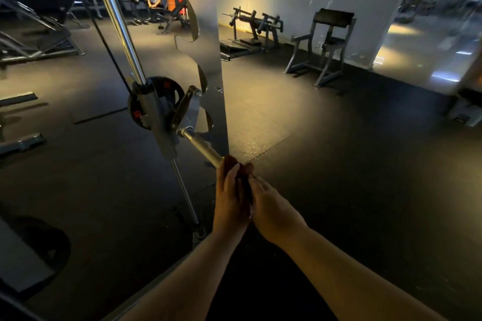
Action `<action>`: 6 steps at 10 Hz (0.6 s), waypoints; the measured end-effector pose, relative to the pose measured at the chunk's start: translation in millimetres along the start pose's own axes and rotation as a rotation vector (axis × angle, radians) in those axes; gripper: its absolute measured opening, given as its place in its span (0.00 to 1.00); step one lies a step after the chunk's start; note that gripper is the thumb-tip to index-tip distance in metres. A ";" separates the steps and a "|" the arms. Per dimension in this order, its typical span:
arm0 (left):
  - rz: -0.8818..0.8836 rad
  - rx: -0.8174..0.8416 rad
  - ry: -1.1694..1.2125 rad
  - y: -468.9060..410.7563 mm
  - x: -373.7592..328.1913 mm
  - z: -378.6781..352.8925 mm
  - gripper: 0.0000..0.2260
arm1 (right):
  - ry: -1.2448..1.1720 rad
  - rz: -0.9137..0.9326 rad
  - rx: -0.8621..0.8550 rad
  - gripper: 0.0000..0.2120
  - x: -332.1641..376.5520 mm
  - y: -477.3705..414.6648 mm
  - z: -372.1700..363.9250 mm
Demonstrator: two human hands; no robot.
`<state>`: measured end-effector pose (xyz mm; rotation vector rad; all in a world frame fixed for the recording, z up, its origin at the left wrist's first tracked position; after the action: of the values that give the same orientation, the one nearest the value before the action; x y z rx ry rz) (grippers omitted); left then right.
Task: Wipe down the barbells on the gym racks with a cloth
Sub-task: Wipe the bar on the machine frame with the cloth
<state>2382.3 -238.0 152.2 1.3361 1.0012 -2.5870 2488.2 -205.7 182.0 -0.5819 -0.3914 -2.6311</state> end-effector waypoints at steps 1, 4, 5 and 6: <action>-0.024 -0.054 -0.011 7.8 -8.6 -2.7 0.23 | 0.012 0.001 -0.023 0.27 -3.0 -0.9 -2.3; 0.004 -0.110 0.154 7.9 0.4 -10.9 0.25 | -0.028 -0.009 0.018 0.29 -3.4 -7.0 1.9; 0.031 -0.108 0.141 -4.7 5.9 -11.2 0.21 | -0.015 0.007 0.043 0.30 -0.5 -11.2 3.3; 0.159 -0.208 0.389 8.2 -18.8 -5.4 0.24 | -0.045 0.006 0.005 0.26 6.0 -14.3 6.5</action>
<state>2400.6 -245.6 159.8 1.8146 1.1213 -2.0874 2479.0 -192.9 187.8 -0.6406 -0.4098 -2.6146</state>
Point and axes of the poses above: each hand's wrist, its own y-axis away from the middle knuckle, its own z-axis out of the back of the hand, x = y × z, the point moved 6 cm from there along -y, towards the middle knuckle, and after that the axes turned 14 degrees about -z, right-handed, at the moved point
